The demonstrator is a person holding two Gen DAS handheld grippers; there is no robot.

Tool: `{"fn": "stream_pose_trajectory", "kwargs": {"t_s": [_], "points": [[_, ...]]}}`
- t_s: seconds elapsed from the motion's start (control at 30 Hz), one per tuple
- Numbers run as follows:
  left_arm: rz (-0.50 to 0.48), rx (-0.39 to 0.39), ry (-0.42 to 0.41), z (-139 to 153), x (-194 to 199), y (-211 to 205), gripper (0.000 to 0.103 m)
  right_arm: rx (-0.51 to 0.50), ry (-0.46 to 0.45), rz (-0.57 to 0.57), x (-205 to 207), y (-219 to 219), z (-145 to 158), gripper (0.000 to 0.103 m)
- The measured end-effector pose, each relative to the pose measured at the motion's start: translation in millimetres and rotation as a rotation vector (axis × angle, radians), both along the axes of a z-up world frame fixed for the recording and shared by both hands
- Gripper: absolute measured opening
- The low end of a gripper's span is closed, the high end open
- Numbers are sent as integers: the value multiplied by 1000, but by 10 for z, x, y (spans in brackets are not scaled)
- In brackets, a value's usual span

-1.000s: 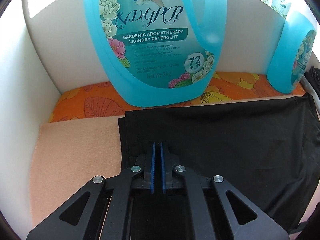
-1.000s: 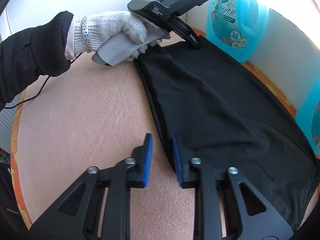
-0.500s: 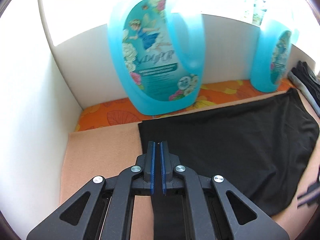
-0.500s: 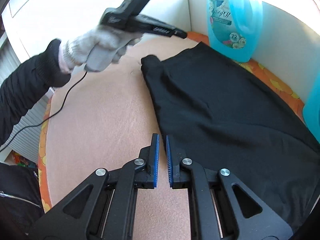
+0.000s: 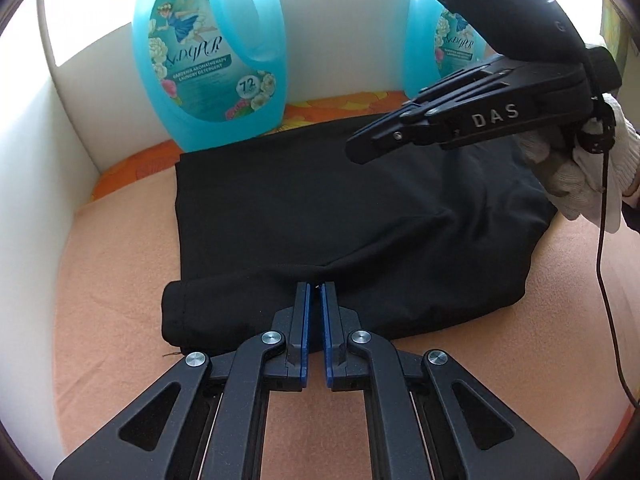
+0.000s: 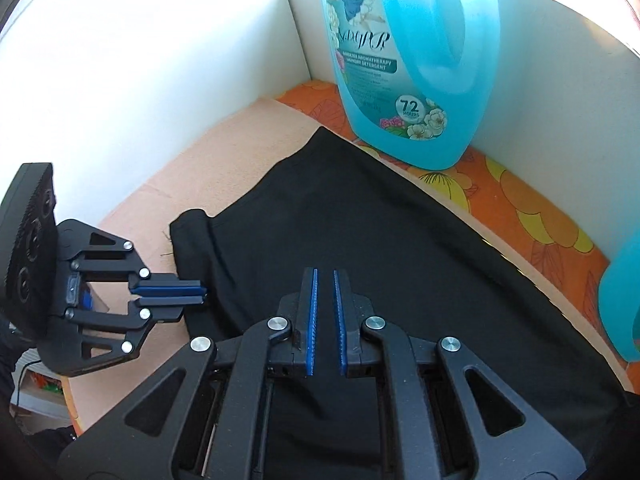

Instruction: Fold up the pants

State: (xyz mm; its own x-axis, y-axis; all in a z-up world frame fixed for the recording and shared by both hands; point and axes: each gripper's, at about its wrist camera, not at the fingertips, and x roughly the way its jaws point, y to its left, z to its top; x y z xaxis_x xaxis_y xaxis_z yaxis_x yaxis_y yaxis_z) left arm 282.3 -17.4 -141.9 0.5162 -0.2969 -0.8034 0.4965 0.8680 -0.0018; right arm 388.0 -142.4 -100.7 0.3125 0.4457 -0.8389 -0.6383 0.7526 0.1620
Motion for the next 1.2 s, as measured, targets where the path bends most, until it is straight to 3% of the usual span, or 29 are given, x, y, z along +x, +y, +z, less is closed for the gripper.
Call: {"fn": "stream_pose_trajectory", "kwargs": {"t_s": [0.17,0.37,0.53,0.63,0.73,0.8,0.83,0.93,1.1,1.2], "points": [[12,-28,42,-127,-34,86,5,-72,12,15,183,240,-312,9],[32,-60,48,-128,-94,145,5,-80,-54,-41,427,382,-341,8],[47,-70,68,-98,-144,211,5,-61,-56,-49,452,399,-314,8],[91,-36,28,-43,-245,303,5,-33,-63,-51,371,309,-218,9],[163,-78,12,13,-254,499,7,-8,-74,-22,141,200,-65,9],[214,-114,9,53,-233,606,18,-14,-103,-5,-13,145,38,19],[236,-124,1,86,-227,640,25,-11,-117,-2,-99,97,92,30],[267,-170,-50,232,-209,662,27,-5,-145,4,-342,-33,245,34],[215,-137,-51,228,-73,493,33,26,-150,-119,-665,-438,418,36],[206,-54,-49,99,14,411,33,26,-171,-243,-882,-879,528,41]]}}
